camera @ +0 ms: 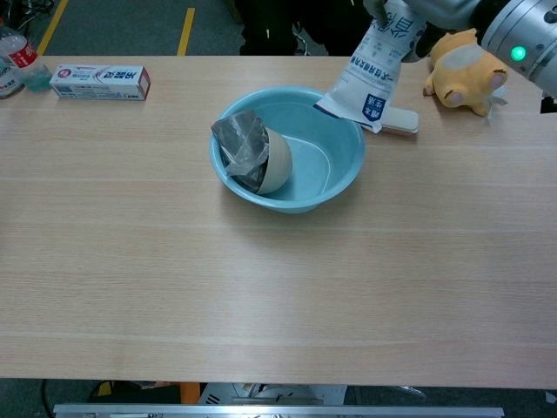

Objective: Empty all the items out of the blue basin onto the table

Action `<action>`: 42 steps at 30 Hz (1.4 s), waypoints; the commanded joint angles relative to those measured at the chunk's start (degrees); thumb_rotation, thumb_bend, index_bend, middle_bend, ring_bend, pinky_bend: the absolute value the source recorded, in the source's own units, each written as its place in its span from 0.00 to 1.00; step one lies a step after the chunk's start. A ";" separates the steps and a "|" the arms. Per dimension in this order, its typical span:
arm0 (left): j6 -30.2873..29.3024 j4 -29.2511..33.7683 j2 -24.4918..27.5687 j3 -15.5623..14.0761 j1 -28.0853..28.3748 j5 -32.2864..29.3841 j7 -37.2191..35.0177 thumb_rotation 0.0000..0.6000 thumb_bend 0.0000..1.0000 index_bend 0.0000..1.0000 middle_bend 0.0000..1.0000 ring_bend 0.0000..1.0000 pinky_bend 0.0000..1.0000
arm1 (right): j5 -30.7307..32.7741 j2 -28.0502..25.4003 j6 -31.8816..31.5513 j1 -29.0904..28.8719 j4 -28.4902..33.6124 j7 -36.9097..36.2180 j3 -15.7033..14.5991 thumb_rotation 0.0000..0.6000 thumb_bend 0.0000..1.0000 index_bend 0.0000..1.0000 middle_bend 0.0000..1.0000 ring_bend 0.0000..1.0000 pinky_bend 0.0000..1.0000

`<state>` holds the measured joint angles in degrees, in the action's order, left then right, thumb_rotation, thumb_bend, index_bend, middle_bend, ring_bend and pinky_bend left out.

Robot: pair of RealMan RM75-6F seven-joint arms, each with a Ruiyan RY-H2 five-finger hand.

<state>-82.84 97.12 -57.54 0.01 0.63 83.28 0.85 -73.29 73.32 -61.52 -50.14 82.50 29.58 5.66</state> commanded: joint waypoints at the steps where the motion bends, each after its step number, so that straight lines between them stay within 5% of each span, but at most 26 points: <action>1: 0.23 0.22 -0.11 0.02 0.29 0.26 0.22 1.00 0.22 0.29 0.28 0.25 0.21 | -0.26 -2.99 -1.17 3.07 1.01 -2.04 -1.12 1.00 0.20 0.56 0.64 0.66 0.74; 13: 0.68 2.10 -0.24 -0.30 1.06 1.15 2.14 1.00 0.22 0.29 0.28 0.25 0.21 | -1.12 0.07 5.13 7.74 -7.61 -8.29 -5.62 1.00 0.20 0.55 0.62 0.64 0.74; 15: 0.49 2.41 -0.11 -0.35 0.96 1.08 2.37 1.00 0.22 0.29 0.28 0.25 0.21 | -0.50 1.62 7.83 7.54 -9.41 -8.45 -5.99 1.00 0.20 0.45 0.54 0.57 0.71; 20: 0.15 2.99 0.20 -0.42 0.73 0.76 2.92 1.00 0.22 0.29 0.28 0.25 0.21 | 3.44 2.86 14.79 6.04 -9.83 -5.89 -5.73 1.00 0.08 0.01 0.21 0.26 0.50; 27: 0.25 3.33 0.38 -0.38 0.81 0.32 3.33 1.00 0.22 0.29 0.28 0.25 0.21 | 6.04 0.90 16.82 5.00 -6.03 -3.89 -4.19 1.00 0.03 0.00 0.02 0.14 0.41; 31: 0.30 3.42 0.42 -0.31 1.02 0.52 3.38 1.00 0.22 0.29 0.28 0.25 0.21 | 5.20 -0.80 15.32 5.20 -2.45 -5.89 -2.82 1.00 0.03 0.00 0.02 0.14 0.41; 37: 0.23 3.55 0.46 -0.23 1.19 0.60 3.57 1.00 0.22 0.29 0.28 0.25 0.21 | -1.67 -2.71 13.83 4.30 3.26 -11.96 -1.41 1.00 0.03 0.00 0.21 0.20 0.43; 42: 0.01 3.61 0.45 -0.28 1.03 0.40 3.55 1.00 0.22 0.29 0.28 0.25 0.21 | -5.80 -2.21 15.70 1.52 7.30 -13.52 -0.64 1.00 0.03 0.11 0.31 0.23 0.44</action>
<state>-82.83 100.74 -57.09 -0.27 1.67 83.68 4.41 -77.72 70.96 -46.66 -47.38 88.43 16.65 4.54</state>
